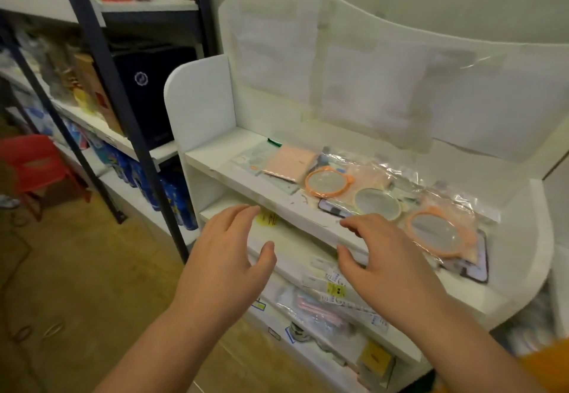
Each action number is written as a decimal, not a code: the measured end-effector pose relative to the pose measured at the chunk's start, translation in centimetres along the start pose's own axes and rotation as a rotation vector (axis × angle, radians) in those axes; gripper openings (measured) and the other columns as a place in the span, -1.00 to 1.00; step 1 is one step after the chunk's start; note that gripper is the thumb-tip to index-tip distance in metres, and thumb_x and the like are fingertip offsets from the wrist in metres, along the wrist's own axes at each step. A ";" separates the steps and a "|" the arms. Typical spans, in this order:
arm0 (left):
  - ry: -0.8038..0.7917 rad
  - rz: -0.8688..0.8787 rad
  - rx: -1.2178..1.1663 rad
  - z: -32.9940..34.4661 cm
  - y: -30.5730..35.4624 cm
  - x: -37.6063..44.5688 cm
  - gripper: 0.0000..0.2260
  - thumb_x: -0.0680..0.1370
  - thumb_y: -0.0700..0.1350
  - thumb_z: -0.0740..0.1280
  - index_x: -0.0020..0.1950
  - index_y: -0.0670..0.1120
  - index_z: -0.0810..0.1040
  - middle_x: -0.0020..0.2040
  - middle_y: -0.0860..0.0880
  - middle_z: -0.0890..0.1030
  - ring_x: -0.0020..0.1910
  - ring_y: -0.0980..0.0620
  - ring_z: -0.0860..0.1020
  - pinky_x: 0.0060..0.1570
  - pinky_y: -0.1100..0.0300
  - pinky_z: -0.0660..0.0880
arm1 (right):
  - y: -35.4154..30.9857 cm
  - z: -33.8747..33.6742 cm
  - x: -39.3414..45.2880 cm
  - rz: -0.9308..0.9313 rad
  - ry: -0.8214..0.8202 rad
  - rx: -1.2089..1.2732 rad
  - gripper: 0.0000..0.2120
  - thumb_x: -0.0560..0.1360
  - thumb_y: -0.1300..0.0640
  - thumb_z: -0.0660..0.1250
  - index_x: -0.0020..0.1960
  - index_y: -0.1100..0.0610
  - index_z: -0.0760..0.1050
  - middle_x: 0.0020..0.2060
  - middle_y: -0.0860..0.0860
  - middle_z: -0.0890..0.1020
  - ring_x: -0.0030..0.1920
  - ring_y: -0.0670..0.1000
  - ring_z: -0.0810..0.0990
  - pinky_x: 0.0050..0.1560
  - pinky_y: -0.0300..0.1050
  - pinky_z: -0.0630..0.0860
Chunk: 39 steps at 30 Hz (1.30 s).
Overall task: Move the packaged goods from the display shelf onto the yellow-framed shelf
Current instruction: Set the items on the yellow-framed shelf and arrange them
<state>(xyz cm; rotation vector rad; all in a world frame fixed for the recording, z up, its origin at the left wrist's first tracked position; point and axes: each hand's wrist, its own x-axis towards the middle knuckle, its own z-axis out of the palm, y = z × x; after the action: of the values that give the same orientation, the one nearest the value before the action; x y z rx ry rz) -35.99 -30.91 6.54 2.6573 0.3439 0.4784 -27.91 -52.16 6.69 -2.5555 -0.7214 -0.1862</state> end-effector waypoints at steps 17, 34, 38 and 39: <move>-0.001 -0.007 0.059 1.2 -7.6 17.8 -0.45 0.58 0.15 0.24 0.56 0.15 0.20 0.50 0.21 0.27 0.47 0.23 0.18 0.30 0.34 0.07 | -1.0 11.6 22.7 -0.042 -0.173 0.029 -0.62 0.52 0.01 0.27 0.31 0.07 0.46 0.19 0.00 0.51 0.18 0.06 0.50 0.13 -0.02 0.50; -0.230 0.272 -0.148 4.4 -18.5 31.3 -0.51 0.57 0.06 0.28 0.50 0.07 0.34 0.44 0.13 0.38 0.41 0.16 0.29 0.30 0.34 0.17 | -3.6 19.4 28.5 0.186 -0.142 -0.331 -0.58 0.31 0.07 0.26 0.16 0.10 0.51 0.15 0.06 0.55 0.16 0.14 0.53 0.15 0.04 0.52; -0.284 0.319 -0.158 5.3 -19.9 33.0 -0.51 0.57 0.08 0.27 0.50 0.06 0.34 0.46 0.11 0.37 0.44 0.11 0.30 0.35 0.28 0.20 | -4.5 20.1 27.8 0.316 -0.069 -0.376 -0.48 0.33 0.00 0.23 0.27 0.11 0.49 0.27 0.12 0.53 0.21 0.14 0.56 0.16 0.01 0.55; -0.300 0.324 -0.156 5.6 -20.2 33.3 -0.51 0.57 0.08 0.26 0.50 0.06 0.34 0.47 0.10 0.37 0.44 0.10 0.30 0.36 0.26 0.21 | -4.8 20.0 27.8 0.344 -0.069 -0.392 -0.46 0.36 -0.02 0.19 0.31 0.11 0.48 0.30 0.13 0.51 0.25 0.13 0.55 0.18 0.01 0.54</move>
<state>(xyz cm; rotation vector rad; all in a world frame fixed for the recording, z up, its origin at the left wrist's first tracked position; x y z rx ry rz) -6.89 -4.83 2.07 2.5857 -0.2083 0.1848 -6.74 -26.25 -1.88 -3.0234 -0.2752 -0.1349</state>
